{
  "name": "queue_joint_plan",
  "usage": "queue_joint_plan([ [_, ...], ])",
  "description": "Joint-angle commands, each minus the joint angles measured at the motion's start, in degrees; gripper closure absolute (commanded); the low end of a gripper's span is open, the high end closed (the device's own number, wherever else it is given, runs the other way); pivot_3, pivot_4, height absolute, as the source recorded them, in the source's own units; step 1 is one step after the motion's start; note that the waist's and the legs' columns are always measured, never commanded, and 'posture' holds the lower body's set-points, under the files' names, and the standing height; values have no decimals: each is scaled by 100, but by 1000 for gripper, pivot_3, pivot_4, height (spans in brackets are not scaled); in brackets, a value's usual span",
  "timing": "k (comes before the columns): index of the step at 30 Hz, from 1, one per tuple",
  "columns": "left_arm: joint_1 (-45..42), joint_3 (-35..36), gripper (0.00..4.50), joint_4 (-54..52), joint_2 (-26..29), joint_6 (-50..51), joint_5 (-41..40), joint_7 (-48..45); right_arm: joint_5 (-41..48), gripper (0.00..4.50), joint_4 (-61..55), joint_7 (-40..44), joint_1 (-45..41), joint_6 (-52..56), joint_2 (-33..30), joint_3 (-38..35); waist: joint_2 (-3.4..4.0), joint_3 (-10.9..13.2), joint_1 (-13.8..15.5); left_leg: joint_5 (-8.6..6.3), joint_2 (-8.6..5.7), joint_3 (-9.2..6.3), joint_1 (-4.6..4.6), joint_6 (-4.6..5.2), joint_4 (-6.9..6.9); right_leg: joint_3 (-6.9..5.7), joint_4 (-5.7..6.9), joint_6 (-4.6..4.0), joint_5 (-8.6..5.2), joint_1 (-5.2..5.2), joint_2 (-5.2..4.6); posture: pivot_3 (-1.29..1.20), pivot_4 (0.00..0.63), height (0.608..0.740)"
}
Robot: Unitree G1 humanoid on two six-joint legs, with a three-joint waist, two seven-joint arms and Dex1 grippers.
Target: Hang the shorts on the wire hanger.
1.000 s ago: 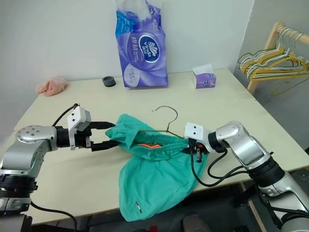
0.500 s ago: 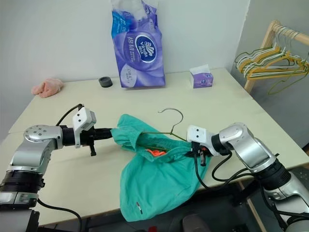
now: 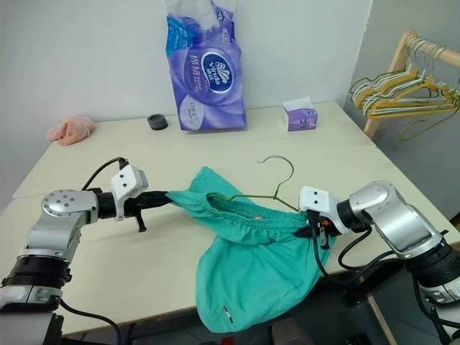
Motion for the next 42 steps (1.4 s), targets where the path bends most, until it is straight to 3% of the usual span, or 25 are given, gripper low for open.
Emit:
queue_joint_plan([
  [1,-229,234,4479,-312,-177,223,-275,241,102,4500,-136,-6,-101,6,67,-165,0,0,5,0,0,0,-1,0,0,-1,0,0,0,0,0,-307,19,740],
  [5,-368,442,4479,-667,-367,691,-635,429,45,4500,-129,45,-67,-21,76,-66,-1,0,7,0,0,-1,-4,0,5,-4,0,0,0,1,-1,-305,19,740],
  [21,-615,640,4479,-640,-170,838,-695,597,-529,4500,402,253,298,-627,-210,425,-1,0,12,0,-1,-1,-3,0,14,-4,1,1,0,5,-1,-289,16,740],
  [33,-292,642,4479,-1146,-275,1106,-929,556,-341,4500,347,-233,18,-166,614,158,-1,-1,4,0,-1,-2,-3,0,17,-3,3,1,0,6,-1,-288,13,740],
  [42,-365,1057,4479,-1546,-315,1931,-1645,774,-451,4500,457,-235,52,-188,672,240,-1,-1,31,0,-1,-3,-4,-1,24,-4,3,1,0,8,-1,-276,5,740],
])
